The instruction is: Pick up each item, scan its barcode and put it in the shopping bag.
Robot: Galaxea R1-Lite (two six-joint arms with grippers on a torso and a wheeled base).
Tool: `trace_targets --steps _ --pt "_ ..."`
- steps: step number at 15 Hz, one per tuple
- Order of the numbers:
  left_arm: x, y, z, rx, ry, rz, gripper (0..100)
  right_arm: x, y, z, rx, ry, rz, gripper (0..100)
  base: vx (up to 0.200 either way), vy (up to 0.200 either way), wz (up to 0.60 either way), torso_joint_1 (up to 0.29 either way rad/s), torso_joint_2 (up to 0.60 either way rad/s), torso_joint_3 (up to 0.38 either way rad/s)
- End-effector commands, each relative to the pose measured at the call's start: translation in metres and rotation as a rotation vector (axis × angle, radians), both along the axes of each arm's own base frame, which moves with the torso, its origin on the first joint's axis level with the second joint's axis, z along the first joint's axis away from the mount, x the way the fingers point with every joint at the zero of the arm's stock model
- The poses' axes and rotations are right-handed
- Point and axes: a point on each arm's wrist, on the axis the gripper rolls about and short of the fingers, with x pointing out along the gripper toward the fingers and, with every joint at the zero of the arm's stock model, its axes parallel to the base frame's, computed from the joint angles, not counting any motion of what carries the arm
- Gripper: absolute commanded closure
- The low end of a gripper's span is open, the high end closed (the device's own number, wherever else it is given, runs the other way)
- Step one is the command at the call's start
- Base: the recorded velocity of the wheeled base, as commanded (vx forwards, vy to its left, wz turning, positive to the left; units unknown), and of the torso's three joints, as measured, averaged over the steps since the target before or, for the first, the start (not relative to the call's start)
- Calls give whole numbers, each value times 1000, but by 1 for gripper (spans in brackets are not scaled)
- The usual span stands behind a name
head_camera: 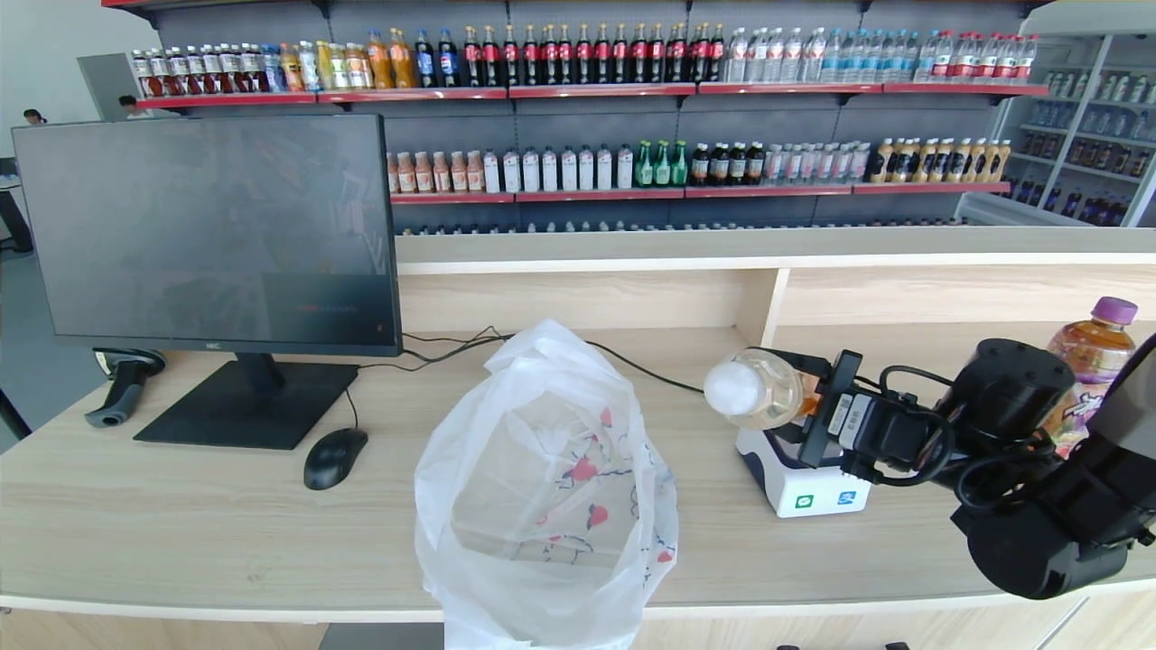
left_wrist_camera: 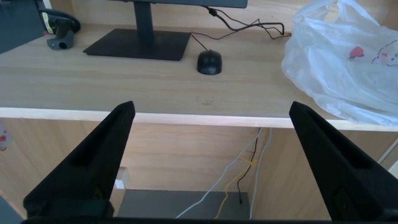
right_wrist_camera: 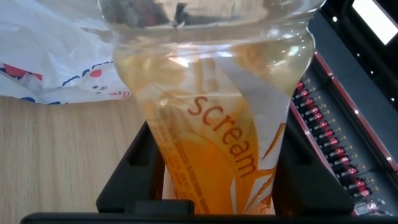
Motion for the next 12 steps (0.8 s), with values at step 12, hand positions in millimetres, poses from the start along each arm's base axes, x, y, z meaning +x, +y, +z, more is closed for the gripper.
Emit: trace_targets --steps 12 --pt "0 0 0 -5 3 0 0 -4 7 22 81 13 -2 100 0 0 0 0 0 0"
